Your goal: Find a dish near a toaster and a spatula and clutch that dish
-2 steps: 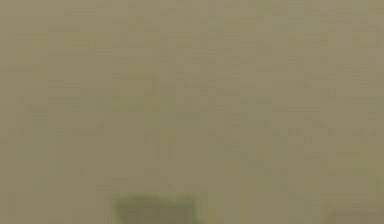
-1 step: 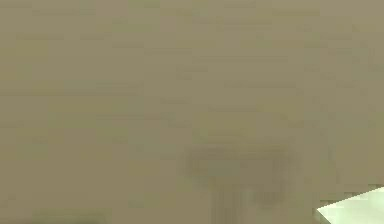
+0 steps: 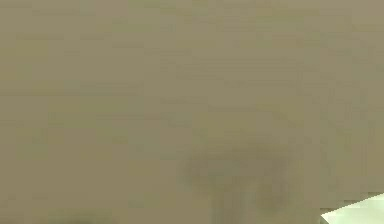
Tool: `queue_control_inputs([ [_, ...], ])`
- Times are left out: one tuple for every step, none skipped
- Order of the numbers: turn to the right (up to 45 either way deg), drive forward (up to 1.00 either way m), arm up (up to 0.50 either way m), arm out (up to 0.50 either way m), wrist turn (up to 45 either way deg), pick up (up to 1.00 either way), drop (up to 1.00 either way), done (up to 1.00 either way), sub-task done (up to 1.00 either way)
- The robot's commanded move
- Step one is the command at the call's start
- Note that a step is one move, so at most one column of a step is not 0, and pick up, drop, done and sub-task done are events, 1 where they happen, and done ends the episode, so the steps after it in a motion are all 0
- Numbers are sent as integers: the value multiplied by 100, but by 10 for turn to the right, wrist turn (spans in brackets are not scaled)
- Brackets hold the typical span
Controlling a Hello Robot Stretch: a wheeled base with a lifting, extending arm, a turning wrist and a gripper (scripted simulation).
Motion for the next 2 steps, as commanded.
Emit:
queue_control_inputs([
  [450, 0, 0, 0, 0, 0, 0, 0, 0],
  [450, 0, 0, 0, 0, 0, 0, 0, 0],
])
